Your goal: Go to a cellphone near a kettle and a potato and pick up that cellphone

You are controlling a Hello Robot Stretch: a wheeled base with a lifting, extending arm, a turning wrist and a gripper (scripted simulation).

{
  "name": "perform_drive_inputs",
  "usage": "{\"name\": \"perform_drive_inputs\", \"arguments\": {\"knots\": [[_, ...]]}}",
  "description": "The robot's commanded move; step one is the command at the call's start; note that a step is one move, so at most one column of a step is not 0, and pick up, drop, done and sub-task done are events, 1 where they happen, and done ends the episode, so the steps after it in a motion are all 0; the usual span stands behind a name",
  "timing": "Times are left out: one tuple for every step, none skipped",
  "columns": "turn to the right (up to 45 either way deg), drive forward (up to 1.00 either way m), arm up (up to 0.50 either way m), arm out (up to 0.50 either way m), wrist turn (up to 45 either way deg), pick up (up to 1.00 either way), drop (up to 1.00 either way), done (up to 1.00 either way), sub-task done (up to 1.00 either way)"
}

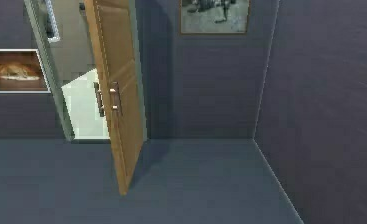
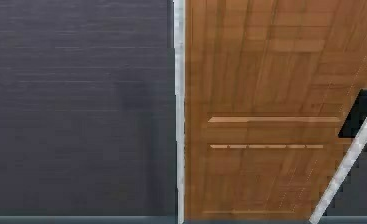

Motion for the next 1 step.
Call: {"name": "perform_drive_inputs", "arguments": {"knots": [[-45.0,0.0,0.0,0.0,0.0,0.0,0.0,0.0,0.0]]}}
